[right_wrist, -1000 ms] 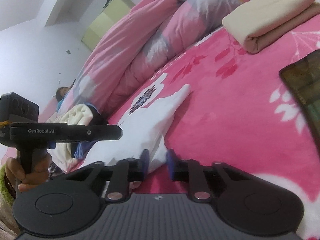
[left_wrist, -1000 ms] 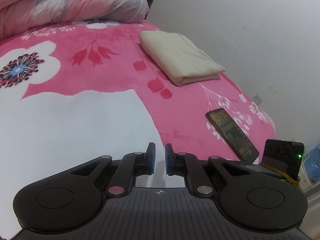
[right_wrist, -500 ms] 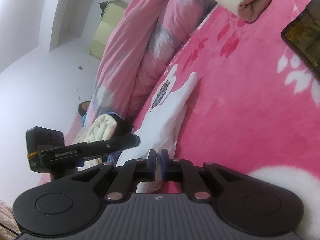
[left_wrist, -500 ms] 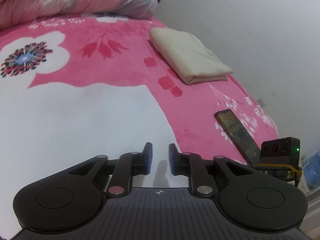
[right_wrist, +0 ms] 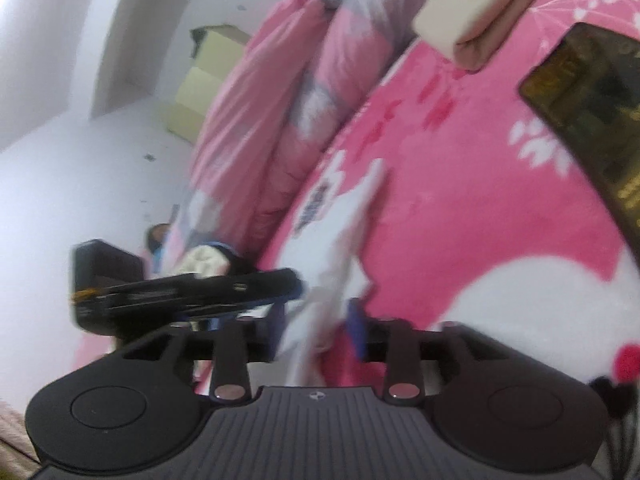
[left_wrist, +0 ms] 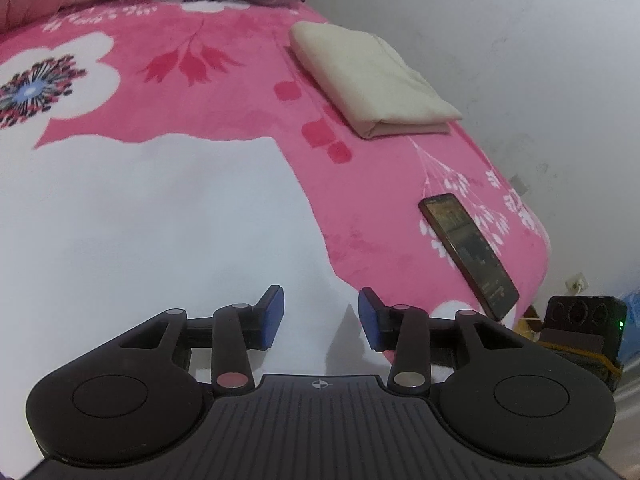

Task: Fold clothes

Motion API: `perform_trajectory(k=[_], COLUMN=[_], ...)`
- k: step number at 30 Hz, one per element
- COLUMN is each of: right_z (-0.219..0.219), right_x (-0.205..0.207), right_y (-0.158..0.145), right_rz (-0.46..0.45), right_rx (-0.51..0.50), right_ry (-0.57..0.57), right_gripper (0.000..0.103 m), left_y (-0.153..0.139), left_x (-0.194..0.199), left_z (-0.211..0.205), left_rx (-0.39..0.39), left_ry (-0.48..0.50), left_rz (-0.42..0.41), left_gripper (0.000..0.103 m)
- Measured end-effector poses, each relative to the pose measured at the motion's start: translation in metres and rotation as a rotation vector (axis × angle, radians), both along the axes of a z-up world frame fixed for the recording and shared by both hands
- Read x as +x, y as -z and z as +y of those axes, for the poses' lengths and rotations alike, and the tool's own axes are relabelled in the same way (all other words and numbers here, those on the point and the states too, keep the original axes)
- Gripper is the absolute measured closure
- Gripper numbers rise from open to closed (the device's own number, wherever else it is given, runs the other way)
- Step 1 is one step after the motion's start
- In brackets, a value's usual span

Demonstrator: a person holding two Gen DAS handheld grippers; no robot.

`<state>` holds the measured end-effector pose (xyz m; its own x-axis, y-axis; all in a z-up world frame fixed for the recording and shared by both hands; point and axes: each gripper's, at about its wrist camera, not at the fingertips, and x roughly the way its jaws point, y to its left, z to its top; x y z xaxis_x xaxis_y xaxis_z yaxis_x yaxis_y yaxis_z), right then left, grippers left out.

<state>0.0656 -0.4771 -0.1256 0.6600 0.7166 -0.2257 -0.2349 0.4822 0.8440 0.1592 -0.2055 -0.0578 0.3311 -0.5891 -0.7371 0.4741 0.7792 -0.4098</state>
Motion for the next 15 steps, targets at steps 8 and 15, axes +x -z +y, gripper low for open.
perform_trajectory(k=[8, 15], right_z=[0.030, 0.054], right_x=[0.017, 0.008], right_y=[-0.008, -0.023], right_rz=[-0.022, -0.149], right_rx=[-0.149, -0.258], right_ry=[-0.110, -0.147], right_gripper=[0.079, 0.098], left_y=[0.000, 0.002], left_x=[0.004, 0.004], left_z=[-0.005, -0.008], left_rx=[0.008, 0.028], left_ry=[0.034, 0.038], left_rz=[0.043, 0.050], left_gripper=[0.062, 0.062])
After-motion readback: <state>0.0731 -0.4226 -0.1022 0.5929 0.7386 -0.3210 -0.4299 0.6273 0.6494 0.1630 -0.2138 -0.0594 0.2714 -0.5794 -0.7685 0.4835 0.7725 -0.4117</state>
